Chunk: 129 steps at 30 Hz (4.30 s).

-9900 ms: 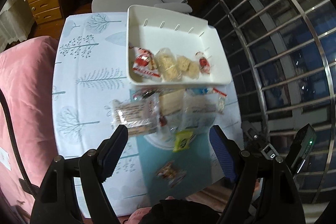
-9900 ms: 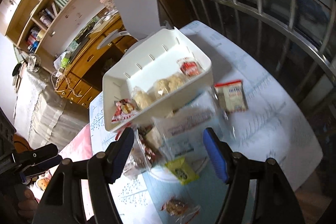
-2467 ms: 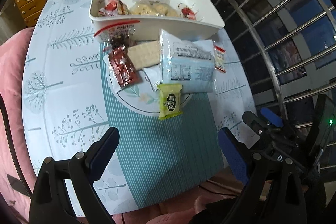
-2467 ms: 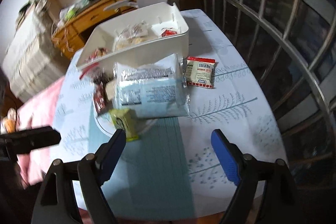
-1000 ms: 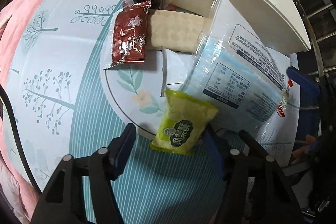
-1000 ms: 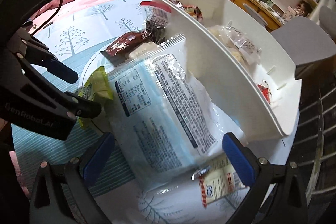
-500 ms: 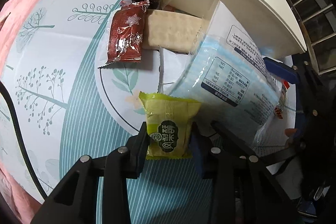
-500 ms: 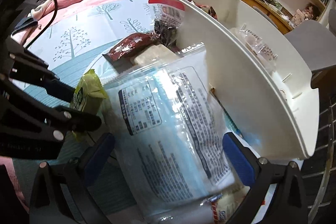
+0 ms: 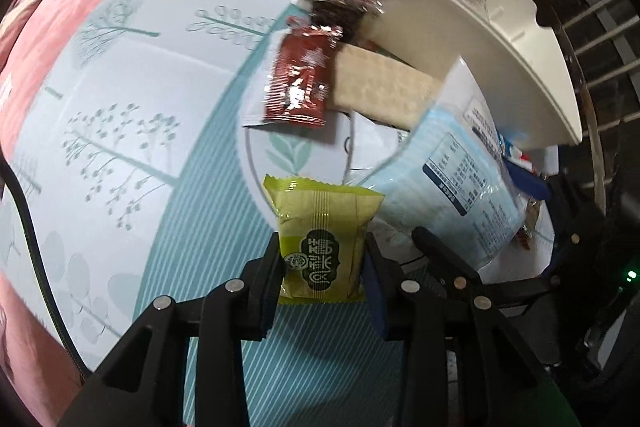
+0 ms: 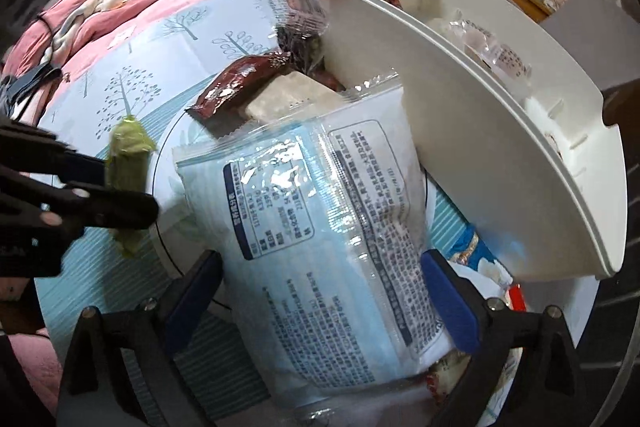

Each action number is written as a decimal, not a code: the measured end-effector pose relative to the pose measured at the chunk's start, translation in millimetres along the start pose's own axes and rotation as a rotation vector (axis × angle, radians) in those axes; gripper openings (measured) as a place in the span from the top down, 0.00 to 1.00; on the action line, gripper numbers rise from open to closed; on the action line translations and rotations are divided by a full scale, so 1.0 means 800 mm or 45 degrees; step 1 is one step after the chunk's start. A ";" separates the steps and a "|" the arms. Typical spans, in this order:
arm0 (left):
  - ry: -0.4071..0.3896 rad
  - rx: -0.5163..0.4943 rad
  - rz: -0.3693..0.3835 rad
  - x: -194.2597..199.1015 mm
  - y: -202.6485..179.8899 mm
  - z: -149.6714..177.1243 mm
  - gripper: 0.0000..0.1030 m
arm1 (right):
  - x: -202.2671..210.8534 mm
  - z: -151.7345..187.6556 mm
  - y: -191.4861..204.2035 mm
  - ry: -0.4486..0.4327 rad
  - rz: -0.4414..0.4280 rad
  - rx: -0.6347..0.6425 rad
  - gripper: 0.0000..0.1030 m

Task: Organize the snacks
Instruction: 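Close the right gripper on the light blue printed bag while the left lifts the pastry packet, then carry the light blue bag with the right gripper over the box while the left carries the pastry packet, then lower both held snacks into the white box and open both grippers, then move the right gripper to the orange-topped bar while the left approaches the brown chocolate packet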

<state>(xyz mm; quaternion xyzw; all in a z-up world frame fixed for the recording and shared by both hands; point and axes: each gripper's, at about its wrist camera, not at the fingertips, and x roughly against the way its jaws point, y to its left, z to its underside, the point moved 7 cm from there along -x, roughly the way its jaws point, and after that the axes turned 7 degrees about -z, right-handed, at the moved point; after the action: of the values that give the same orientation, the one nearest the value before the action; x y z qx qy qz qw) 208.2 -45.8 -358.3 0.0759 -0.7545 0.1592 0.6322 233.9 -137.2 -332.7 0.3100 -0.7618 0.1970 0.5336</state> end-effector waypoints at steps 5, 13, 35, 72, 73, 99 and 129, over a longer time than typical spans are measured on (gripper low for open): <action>-0.020 0.045 -0.001 0.027 0.026 0.004 0.66 | 0.001 -0.002 0.000 0.033 0.016 -0.093 0.09; -0.074 0.054 0.025 0.066 0.036 -0.005 0.66 | 0.013 -0.003 -0.009 0.033 -0.116 -0.373 0.26; -0.051 -0.400 0.145 0.171 -0.021 -0.057 0.66 | 0.125 0.023 -0.011 -0.219 -0.265 -0.723 0.39; -0.099 -0.628 0.218 0.148 -0.081 -0.288 0.60 | 0.170 -0.084 -0.188 -0.573 0.137 -1.012 0.34; -0.095 -0.626 0.223 0.143 -0.083 -0.291 0.43 | 0.165 -0.083 -0.193 -0.556 0.139 -1.036 0.33; -0.159 -0.507 0.150 0.199 -0.026 -0.190 0.22 | 0.192 -0.009 -0.145 -0.479 0.077 -1.193 0.21; -0.106 -0.326 0.090 0.174 0.068 -0.082 0.21 | 0.123 0.069 -0.069 -0.162 -0.126 -1.613 0.21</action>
<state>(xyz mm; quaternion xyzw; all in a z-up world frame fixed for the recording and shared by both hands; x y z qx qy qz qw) 225.3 39.3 -219.8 -0.0255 -0.7965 0.0806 0.5987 210.0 -237.9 -261.4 -0.0198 -0.7456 -0.3352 0.5757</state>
